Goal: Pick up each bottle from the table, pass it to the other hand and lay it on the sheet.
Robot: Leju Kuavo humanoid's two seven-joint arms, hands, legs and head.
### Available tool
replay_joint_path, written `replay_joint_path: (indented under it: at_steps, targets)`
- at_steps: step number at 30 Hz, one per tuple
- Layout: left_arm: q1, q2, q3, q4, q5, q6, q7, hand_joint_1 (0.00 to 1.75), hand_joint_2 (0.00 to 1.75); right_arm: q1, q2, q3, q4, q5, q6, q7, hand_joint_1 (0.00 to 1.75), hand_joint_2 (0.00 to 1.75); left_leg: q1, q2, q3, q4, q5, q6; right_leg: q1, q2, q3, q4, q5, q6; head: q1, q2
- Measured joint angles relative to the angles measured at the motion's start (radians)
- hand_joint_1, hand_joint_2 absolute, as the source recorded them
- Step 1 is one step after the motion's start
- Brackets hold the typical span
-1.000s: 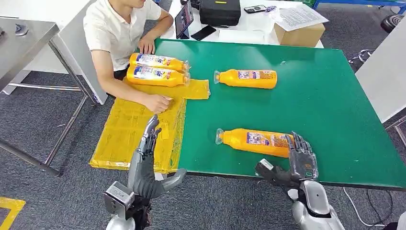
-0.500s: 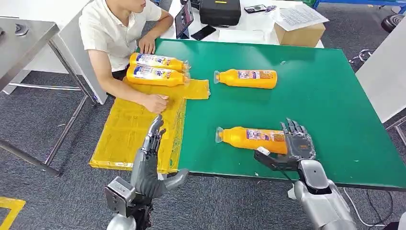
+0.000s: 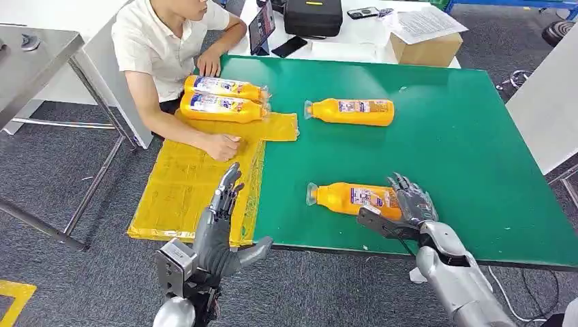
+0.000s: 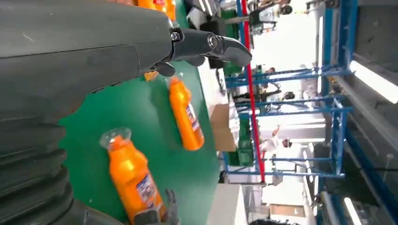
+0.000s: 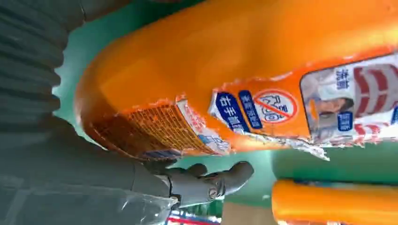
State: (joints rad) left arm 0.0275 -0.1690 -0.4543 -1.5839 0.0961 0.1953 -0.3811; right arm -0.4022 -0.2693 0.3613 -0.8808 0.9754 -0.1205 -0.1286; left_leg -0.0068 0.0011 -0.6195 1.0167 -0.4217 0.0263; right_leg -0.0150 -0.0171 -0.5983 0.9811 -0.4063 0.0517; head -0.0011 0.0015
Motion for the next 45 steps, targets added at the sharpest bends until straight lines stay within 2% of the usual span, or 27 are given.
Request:
replay_joint_path:
  at_steps: [14,15,16,18,26,32,36,41,45]
  targets:
    - [-0.003,0.003,-0.001,0.016,0.0,0.0,0.002,0.0,1.75,-0.048,-0.012,0.027,0.071,-0.022,0.024,0.0,0.0,1.75,0.0,0.0,0.004,0.0,0.0,0.0,0.0,0.0,0.005,0.0,0.0,0.0,0.0,0.0]
    - [-0.003,0.003,-0.001,0.017,0.0,0.0,0.002,0.0,1.75,-0.049,-0.012,0.028,0.072,-0.023,0.024,0.0,0.09,1.75,0.0,0.0,0.004,0.0,0.0,0.0,0.0,0.0,0.004,0.0,0.0,0.0,0.0,0.0]
    - [-0.004,0.003,-0.001,0.017,0.0,0.0,0.002,0.0,1.75,-0.049,-0.012,0.028,0.073,-0.023,0.024,0.0,1.36,1.75,0.0,0.0,0.004,0.0,0.0,0.0,0.0,0.0,0.005,0.0,0.0,0.0,0.0,0.0]
    - [-0.004,0.003,-0.001,0.018,0.0,-0.001,0.003,0.0,1.75,-0.05,-0.012,0.029,0.075,-0.024,0.026,0.0,1.75,1.75,0.0,0.0,0.005,0.0,0.0,0.0,0.0,0.0,0.005,0.0,0.0,0.0,0.0,0.0]
    - [-0.017,0.004,-0.009,0.029,0.013,-0.016,0.022,0.0,1.75,-0.084,-0.034,0.061,0.104,-0.046,0.096,0.006,1.75,1.75,0.0,0.0,0.007,0.0,0.0,0.0,0.0,0.0,0.007,-0.001,0.0,0.0,0.0,0.0]
    - [-0.031,0.006,-0.022,0.042,0.031,-0.03,0.019,0.0,1.75,-0.094,-0.068,0.061,0.116,-0.201,0.179,-0.09,1.75,1.75,0.0,0.0,0.009,0.0,0.0,0.0,0.0,0.0,0.008,-0.001,0.0,0.0,0.0,0.0]
    - [-0.044,0.011,-0.03,0.054,0.052,-0.042,0.012,0.0,1.75,-0.078,-0.082,0.041,0.116,-0.359,0.262,-0.175,1.75,1.75,0.0,0.001,0.009,0.0,-0.001,0.0,0.0,0.0,0.008,-0.001,0.0,0.0,0.0,0.0]
    - [-0.054,0.018,-0.038,0.065,0.072,-0.05,0.007,0.0,1.75,-0.057,-0.085,0.014,0.115,-0.454,0.288,-0.194,1.75,1.75,0.0,0.002,0.011,0.0,-0.002,0.001,0.001,0.003,0.009,-0.001,0.0,0.0,0.0,0.0]
    - [-0.055,0.02,-0.043,0.071,0.074,-0.051,0.006,0.0,1.75,-0.046,-0.085,0.0,0.115,-0.475,0.297,-0.201,1.75,1.75,0.001,0.002,0.013,0.0,-0.002,0.001,0.001,0.003,0.009,-0.001,0.0,0.0,0.0,0.0]
